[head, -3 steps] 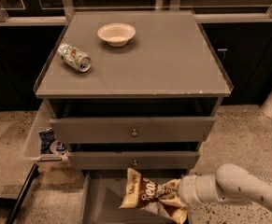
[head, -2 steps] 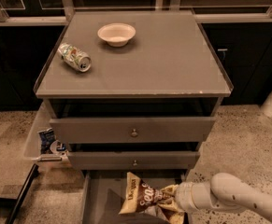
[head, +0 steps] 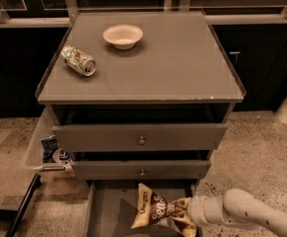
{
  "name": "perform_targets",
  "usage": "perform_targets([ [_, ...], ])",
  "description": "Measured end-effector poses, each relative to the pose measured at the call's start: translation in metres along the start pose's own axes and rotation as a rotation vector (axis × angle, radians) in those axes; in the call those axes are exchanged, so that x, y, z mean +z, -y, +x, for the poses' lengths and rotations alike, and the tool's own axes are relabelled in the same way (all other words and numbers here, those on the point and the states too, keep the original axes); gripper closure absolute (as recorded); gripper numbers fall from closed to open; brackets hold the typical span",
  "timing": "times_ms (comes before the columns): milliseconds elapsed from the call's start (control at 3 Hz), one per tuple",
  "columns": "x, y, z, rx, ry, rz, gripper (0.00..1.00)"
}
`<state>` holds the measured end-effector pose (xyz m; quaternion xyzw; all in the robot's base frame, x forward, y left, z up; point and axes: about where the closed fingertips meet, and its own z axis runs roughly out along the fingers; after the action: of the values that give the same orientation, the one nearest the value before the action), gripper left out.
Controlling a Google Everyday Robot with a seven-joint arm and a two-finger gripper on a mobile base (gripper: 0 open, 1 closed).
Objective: Place brown chip bag into bottom drawer
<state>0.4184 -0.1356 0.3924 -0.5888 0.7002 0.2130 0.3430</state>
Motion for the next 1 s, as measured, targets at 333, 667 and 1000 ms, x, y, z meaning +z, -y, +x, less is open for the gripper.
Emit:
perform_targets([
  [333, -0.002, 0.001, 0.01, 0.061, 0.026, 0.078, 1.0],
  [667, -0.002, 0.001, 0.01, 0.061, 0.026, 0.078, 1.0],
  [1000, 0.019, 0.006, 0.021, 0.065, 0.01, 0.087, 1.0],
])
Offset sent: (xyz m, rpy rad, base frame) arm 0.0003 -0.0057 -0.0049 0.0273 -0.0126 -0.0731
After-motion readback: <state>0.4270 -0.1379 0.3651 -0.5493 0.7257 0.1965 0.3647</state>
